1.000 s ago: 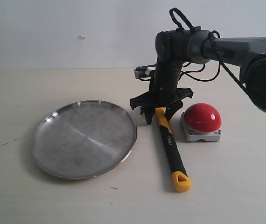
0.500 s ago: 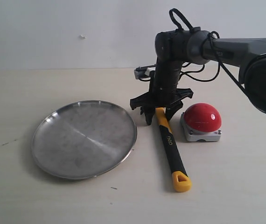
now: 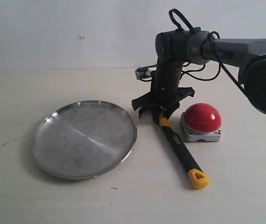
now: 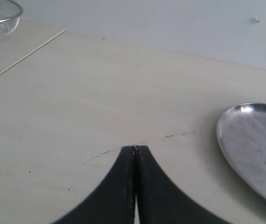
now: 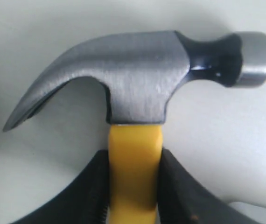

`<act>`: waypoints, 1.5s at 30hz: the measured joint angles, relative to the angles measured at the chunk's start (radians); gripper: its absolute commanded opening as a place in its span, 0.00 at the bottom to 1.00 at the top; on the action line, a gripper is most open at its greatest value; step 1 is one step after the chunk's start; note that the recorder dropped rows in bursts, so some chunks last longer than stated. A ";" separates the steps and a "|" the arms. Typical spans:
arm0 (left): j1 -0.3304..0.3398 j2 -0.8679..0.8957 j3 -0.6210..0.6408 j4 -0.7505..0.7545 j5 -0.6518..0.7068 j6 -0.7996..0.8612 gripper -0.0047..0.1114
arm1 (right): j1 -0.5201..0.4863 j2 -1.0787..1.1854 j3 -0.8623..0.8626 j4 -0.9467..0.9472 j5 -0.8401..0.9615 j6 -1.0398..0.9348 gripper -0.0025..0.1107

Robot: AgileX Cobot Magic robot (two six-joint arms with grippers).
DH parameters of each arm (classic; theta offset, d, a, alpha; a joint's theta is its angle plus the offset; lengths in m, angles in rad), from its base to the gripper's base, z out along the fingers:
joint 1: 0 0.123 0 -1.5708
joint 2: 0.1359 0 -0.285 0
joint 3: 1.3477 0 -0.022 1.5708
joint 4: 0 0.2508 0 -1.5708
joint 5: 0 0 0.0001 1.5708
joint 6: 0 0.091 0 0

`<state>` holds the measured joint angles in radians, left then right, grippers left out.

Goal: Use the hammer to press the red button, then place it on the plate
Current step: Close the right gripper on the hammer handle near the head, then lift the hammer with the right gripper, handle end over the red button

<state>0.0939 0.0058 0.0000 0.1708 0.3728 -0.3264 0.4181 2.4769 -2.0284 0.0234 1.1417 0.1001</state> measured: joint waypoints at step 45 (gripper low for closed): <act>0.000 0.000 0.000 0.000 0.000 0.000 0.04 | 0.002 -0.820 0.649 -0.123 -0.769 0.087 0.02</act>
<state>0.0939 0.0058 0.0000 0.1708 0.3728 -0.3264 0.4203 1.6573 -1.3798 -0.0998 0.3723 0.1872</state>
